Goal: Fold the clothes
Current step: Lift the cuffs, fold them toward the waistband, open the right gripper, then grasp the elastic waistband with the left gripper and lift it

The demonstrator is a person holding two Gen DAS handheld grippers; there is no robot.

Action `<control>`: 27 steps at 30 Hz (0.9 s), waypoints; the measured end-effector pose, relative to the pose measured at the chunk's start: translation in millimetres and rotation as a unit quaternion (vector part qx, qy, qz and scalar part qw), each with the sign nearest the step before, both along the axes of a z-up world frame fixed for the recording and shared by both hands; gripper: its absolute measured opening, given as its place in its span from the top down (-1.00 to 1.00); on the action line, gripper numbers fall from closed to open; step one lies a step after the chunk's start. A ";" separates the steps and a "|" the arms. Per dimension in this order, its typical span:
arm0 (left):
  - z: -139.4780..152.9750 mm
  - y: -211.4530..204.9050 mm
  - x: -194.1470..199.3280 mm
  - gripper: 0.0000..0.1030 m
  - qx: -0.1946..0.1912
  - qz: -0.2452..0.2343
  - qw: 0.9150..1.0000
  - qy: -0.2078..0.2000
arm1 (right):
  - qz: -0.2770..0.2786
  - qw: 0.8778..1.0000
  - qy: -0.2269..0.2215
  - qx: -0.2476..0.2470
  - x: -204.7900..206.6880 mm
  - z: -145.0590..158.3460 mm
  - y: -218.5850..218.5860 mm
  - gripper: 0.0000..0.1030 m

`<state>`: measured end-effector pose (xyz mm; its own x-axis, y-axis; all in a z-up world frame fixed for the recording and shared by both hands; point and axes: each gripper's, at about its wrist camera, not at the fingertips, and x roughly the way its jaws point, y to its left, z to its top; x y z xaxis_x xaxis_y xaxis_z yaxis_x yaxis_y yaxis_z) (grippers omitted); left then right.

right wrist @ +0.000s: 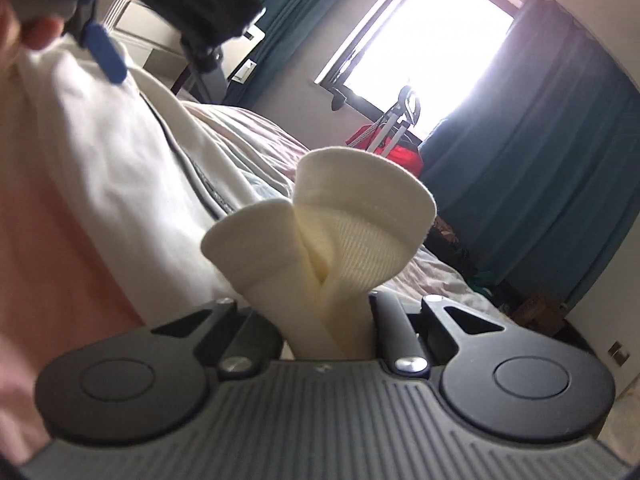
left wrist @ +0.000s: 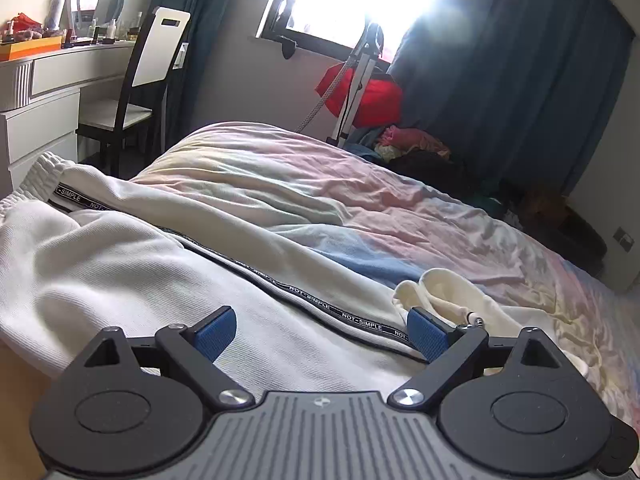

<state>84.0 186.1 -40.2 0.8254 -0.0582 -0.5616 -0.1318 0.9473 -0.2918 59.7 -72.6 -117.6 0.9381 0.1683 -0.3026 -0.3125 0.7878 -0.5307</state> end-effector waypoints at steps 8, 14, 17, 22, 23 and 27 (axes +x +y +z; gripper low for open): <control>-7.3 -16.4 -10.7 -0.82 0.060 -0.001 0.998 -0.010 | -0.002 0.995 0.063 0.072 12.4 -7.2 -5.6 0.71; -3.6 -20.5 -29.9 -0.82 0.099 0.001 0.995 -0.019 | 0.039 0.975 0.125 0.181 9.2 14.2 -30.8 -0.54; 3.3 -21.1 -42.9 -0.82 0.123 0.005 0.992 -0.036 | 0.063 0.955 0.154 0.244 -3.7 33.2 -47.4 -0.70; 12.2 -25.2 -62.3 -0.82 0.131 -0.016 0.990 -0.051 | 0.038 0.940 0.132 0.313 -20.2 70.5 -78.0 -0.80; 12.8 -26.9 -66.7 -0.82 0.134 -0.021 0.989 -0.054 | 0.025 0.939 0.123 0.320 -24.6 76.9 -85.0 -0.80; 13.8 -32.7 -86.7 -0.83 0.142 -0.044 0.987 -0.068 | -0.028 0.936 0.102 0.336 -35.3 88.6 -107.2 -0.80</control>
